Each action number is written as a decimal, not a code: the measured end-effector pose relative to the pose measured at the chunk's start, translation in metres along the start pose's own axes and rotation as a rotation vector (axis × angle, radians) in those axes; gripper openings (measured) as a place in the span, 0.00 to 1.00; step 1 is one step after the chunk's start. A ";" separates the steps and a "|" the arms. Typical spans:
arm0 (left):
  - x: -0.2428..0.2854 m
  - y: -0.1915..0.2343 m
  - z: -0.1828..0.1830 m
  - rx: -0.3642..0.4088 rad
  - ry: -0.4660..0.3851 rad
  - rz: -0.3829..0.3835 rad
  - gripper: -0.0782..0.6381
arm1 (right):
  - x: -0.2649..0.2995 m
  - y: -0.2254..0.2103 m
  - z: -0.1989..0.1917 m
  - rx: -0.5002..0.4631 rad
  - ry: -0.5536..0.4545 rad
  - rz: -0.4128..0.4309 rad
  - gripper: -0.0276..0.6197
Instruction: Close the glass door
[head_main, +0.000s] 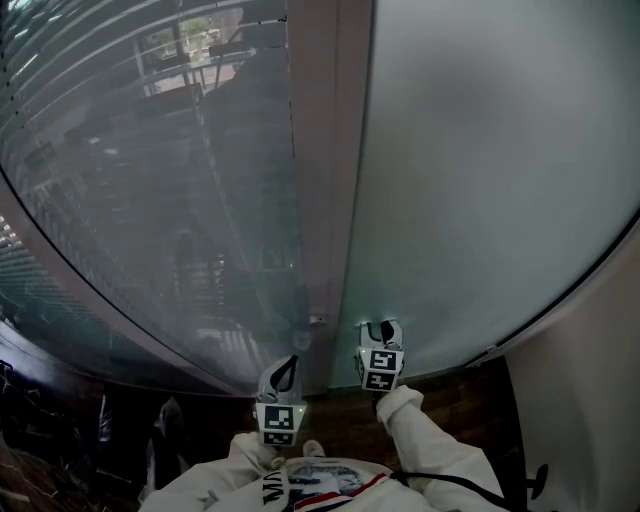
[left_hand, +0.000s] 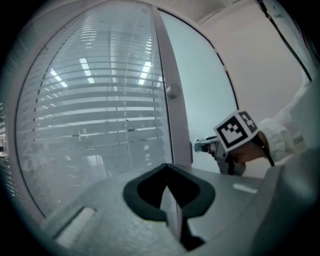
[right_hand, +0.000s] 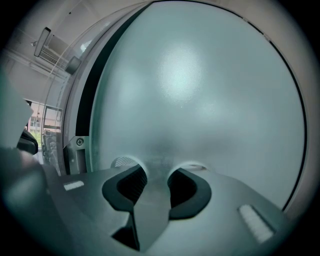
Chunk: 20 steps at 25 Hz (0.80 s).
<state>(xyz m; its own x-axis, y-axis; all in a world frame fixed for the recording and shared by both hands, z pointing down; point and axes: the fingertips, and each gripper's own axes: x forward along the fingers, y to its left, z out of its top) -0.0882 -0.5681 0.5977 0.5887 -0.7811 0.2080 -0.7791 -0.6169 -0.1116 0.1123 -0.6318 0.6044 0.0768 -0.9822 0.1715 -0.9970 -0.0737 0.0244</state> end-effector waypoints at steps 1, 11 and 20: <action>0.000 -0.001 0.001 0.000 -0.002 -0.001 0.11 | 0.000 0.000 0.000 0.000 -0.001 -0.001 0.23; 0.005 -0.011 0.001 -0.007 -0.005 -0.024 0.11 | 0.000 -0.001 -0.002 -0.012 0.000 -0.003 0.23; 0.004 -0.009 -0.003 -0.023 0.002 -0.011 0.11 | 0.001 -0.005 -0.007 -0.009 0.013 -0.008 0.23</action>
<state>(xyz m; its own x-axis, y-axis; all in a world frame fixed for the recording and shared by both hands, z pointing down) -0.0798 -0.5652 0.6023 0.5971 -0.7739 0.2108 -0.7771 -0.6233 -0.0872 0.1169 -0.6308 0.6111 0.0848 -0.9792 0.1842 -0.9962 -0.0798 0.0344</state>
